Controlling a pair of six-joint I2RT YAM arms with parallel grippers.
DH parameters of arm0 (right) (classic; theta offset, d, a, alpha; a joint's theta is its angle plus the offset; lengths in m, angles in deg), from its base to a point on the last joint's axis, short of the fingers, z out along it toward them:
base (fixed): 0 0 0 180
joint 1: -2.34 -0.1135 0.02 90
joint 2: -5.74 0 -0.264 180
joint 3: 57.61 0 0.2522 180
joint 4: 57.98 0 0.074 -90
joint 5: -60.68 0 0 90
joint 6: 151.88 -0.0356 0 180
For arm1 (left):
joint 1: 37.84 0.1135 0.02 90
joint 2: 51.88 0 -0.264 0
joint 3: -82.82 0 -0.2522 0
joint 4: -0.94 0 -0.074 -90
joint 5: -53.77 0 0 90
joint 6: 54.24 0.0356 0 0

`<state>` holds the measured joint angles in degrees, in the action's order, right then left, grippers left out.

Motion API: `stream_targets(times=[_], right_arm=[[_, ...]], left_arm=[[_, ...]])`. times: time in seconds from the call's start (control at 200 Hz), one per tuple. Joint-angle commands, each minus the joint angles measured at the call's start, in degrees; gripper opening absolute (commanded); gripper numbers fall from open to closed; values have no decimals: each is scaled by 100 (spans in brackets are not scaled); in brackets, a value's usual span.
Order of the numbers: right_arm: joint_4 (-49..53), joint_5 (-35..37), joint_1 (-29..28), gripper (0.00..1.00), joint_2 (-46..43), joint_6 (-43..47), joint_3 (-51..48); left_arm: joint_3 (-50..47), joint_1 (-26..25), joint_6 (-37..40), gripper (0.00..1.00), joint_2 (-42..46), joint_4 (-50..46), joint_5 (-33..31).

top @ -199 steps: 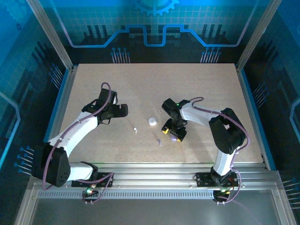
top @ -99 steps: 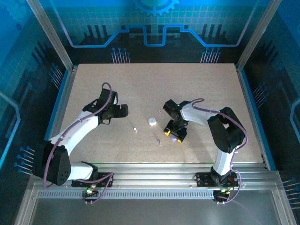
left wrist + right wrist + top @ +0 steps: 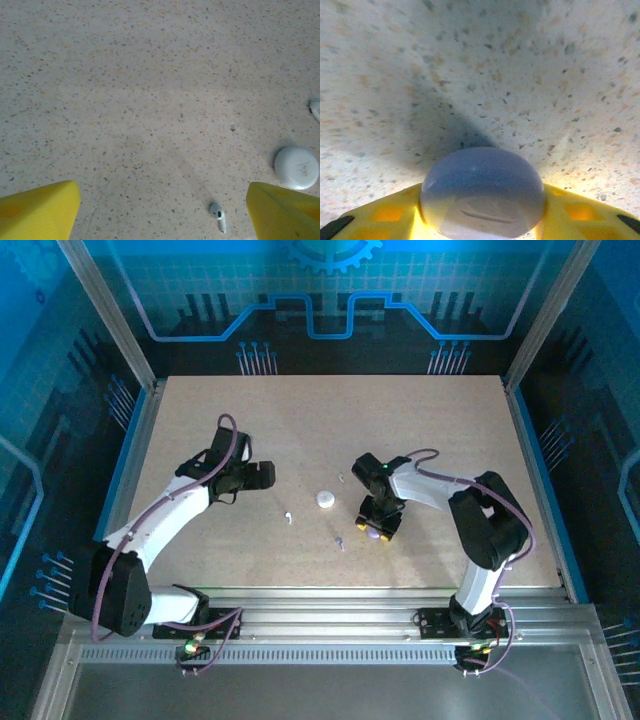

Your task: Insert the wireless bluetooth earbuds into the charging case

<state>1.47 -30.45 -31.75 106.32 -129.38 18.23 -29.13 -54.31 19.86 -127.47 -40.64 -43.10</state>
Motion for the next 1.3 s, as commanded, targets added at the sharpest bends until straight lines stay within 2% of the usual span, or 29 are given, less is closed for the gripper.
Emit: stream_targets(times=[0.0,0.13,0.32,0.41,0.595,0.725,0.895,1.296], right_arm=[[-169,388,-22,44,-735,453,34],[-619,515,-135,45,-1711,889,-20],[-2076,54,-124,45,-3102,1215,-622],[-2676,-227,-109,45,-3546,1336,-843],[-3627,-760,-83,46,-4000,1484,-1040],[-4165,-1175,-98,46,-3994,1380,-1062],[-4724,-1454,-167,46,-3884,1123,-1137],[-5059,-1308,-527,46,-3896,915,-1555]], left_arm=[[24,-61,221,83,464,108,612],[-514,-299,660,79,1117,1032,1488],[-1658,-756,918,75,1887,3212,2768],[-2079,-962,976,73,2028,4106,3055],[-2144,-1415,1612,70,1924,4357,3366],[-2132,-1684,1704,69,1812,4638,3358],[-2133,-2014,1582,67,1677,5252,2826],[-2238,-2414,1487,67,1418,6187,2103]])
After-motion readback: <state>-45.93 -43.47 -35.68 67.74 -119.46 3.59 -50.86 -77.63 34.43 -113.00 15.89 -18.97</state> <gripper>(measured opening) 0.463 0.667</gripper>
